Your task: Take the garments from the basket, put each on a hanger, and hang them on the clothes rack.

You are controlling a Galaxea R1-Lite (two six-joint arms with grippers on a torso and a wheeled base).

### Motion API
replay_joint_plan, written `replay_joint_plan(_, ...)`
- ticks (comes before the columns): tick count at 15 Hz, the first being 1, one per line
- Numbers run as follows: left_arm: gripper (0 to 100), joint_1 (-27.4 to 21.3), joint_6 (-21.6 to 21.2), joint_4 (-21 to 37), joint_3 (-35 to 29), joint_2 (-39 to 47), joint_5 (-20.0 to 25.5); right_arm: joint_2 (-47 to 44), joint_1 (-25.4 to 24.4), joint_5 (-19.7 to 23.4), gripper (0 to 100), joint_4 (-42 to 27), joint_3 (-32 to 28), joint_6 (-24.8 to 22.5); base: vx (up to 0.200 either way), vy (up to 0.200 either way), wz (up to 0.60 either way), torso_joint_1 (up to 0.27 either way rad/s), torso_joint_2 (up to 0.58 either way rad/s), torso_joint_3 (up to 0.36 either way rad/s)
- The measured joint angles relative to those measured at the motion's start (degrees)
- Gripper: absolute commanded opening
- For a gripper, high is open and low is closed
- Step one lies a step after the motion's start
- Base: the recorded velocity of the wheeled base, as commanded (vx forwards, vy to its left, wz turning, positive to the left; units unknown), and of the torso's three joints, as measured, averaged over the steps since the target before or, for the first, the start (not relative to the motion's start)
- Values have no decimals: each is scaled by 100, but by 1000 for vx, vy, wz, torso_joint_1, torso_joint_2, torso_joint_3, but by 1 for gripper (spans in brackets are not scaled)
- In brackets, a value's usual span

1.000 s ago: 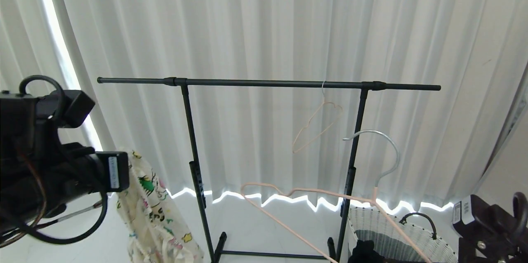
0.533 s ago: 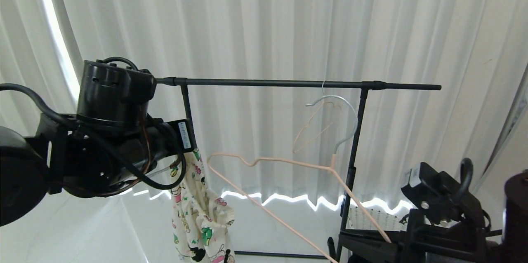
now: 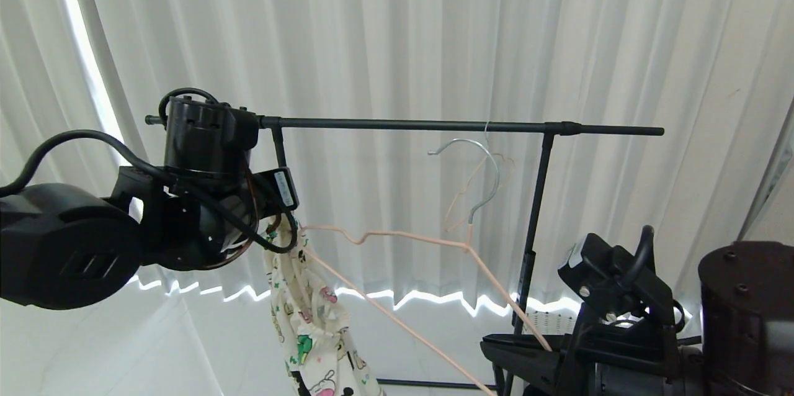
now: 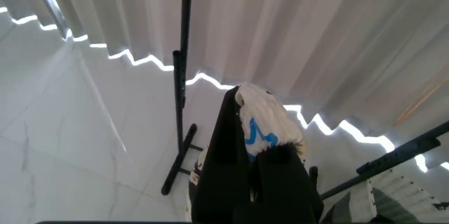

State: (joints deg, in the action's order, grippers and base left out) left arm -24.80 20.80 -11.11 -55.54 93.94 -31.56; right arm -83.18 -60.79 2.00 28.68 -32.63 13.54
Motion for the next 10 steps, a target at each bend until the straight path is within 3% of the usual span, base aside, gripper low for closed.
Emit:
replay_joint_plan(5, 0, 32, 41, -24, -13, 151, -10, -135, -89, -6, 0, -11, -197, 2, 0, 0, 0, 0, 0, 0)
replay_joint_plan(10, 0, -260, 137, -24, 4, -34, 9, -400, -69, -50, 0, -4, -490, 129, 0, 0, 0, 0, 0, 0)
